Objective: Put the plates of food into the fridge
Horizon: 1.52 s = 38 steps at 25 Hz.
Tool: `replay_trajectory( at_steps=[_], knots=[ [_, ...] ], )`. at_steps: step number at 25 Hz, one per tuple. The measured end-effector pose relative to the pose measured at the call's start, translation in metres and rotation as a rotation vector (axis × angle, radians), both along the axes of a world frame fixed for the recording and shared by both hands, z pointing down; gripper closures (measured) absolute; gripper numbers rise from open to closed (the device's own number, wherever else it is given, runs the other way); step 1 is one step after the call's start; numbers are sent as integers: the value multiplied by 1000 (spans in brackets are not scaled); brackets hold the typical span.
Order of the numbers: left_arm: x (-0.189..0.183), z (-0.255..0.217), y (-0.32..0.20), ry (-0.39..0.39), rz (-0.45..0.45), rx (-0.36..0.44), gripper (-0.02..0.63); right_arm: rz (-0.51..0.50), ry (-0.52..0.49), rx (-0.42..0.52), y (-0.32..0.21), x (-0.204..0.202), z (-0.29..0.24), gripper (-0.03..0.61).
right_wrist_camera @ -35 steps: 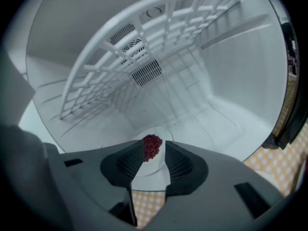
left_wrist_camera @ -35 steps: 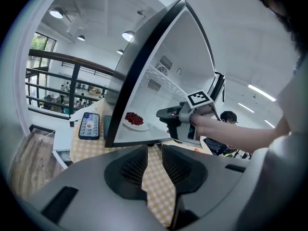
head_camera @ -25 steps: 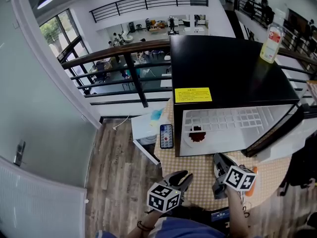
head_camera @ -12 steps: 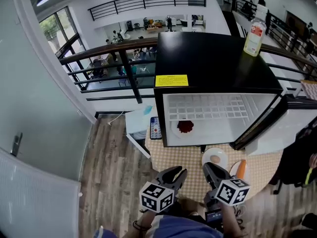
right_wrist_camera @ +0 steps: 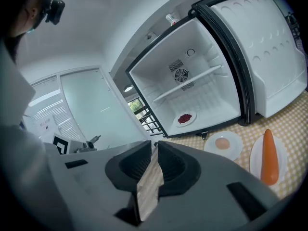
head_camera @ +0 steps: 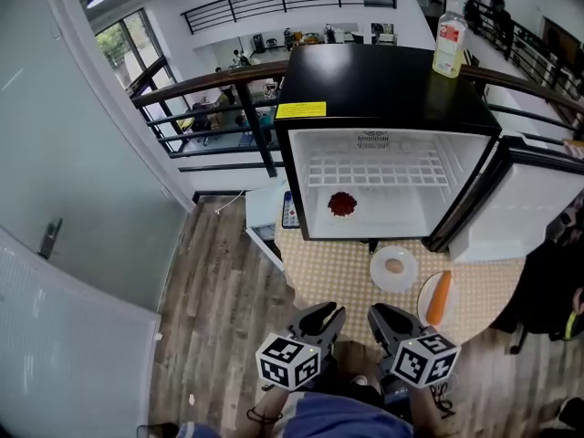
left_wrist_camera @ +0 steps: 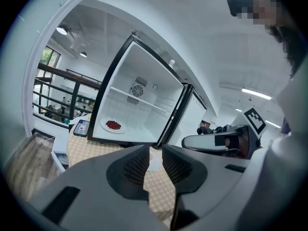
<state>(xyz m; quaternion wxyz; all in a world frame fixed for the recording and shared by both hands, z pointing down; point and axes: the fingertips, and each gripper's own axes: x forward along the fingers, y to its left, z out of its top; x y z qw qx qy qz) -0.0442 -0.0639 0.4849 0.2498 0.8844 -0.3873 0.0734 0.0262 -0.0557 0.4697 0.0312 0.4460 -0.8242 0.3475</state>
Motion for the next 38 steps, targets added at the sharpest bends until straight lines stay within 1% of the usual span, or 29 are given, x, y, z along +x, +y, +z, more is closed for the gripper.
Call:
replay_trajectory(
  at_steps=[3, 8, 13, 16, 18, 26, 30, 34, 38],
  knots=[
    [4, 1, 22, -11, -4, 3, 523, -9, -15, -6, 23, 4, 1, 523],
    [11, -1, 52, -3, -2, 12, 525, -4, -39, -32, 56, 11, 9, 523],
    [17, -2, 73, -33, 20, 37, 526, 4, -36, -28, 77, 16, 10, 523],
    [23, 0, 84, -53, 44, 50, 545, 21, -41, -21, 87, 20, 10, 523],
    [25, 0, 88, -64, 57, 56, 546, 20, -43, -23, 92, 21, 11, 523],
    [31, 6, 92, -50, 75, 41, 545, 50, -52, -19, 92, 31, 15, 523],
    [31, 13, 92, -49, 79, 24, 545, 52, -57, -36, 91, 31, 20, 523],
    [32, 17, 86, -44, 83, 10, 545, 67, -62, -45, 87, 34, 23, 523],
    [37, 25, 74, -52, 110, -5, 545, 95, -64, -69, 80, 41, 31, 523]
  ],
)
